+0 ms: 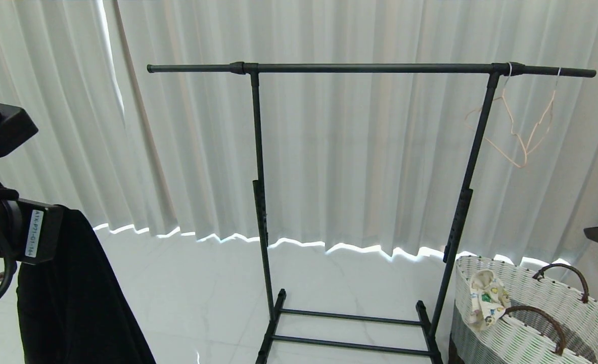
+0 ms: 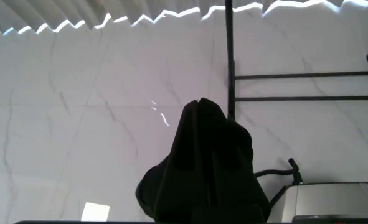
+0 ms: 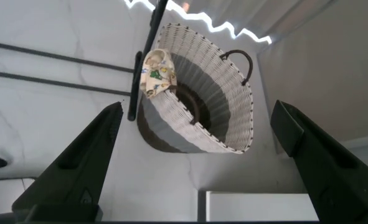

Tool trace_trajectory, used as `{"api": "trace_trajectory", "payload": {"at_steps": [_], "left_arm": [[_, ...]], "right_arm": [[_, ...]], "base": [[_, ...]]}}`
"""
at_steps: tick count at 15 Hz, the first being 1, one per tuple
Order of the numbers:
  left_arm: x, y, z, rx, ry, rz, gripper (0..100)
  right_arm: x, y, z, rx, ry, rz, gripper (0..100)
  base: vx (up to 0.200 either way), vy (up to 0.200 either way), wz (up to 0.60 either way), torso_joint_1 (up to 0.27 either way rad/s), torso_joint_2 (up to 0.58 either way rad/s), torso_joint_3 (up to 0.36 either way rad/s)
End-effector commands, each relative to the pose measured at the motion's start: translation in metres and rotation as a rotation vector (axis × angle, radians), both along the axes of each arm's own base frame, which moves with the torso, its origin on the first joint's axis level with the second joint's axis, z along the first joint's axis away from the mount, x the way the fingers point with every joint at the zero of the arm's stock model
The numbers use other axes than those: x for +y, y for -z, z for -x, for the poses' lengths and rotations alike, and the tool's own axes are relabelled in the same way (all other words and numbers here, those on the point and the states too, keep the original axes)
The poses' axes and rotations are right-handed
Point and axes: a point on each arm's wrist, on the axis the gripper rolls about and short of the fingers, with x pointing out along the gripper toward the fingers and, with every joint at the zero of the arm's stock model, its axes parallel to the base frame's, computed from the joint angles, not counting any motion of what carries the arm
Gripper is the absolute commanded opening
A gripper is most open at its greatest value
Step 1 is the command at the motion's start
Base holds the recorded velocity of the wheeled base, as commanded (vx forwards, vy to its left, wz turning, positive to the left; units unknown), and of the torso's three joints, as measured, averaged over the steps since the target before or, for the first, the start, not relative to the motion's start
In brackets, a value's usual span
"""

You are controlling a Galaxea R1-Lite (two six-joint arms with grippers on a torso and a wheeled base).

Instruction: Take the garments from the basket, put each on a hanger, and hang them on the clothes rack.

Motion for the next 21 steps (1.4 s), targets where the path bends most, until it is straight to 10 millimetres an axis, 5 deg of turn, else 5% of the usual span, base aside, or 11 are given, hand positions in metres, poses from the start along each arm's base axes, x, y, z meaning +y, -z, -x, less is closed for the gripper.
{"api": "trace_trajectory", "payload": {"at_steps": [1, 21], "left_arm": [[0.0004, -0.0002, 0.0012, -0.002, -0.002, 0.0, 0], [0.0039, 0.001, 0.0105, -0.015, -0.021, 0.005, 0]], "right_arm": [[-0.0013, -0.0001, -0.0024, -0.002, 0.011, -0.003, 100], [-0.0036, -0.0024, -0.011, -0.048, 0.01, -0.052, 100]], "base": [[0.0, 0.0, 0.0, 0.159, -0.42, -0.251], [0.0, 0.0, 0.0, 0.207, -0.47, -0.267]]}}
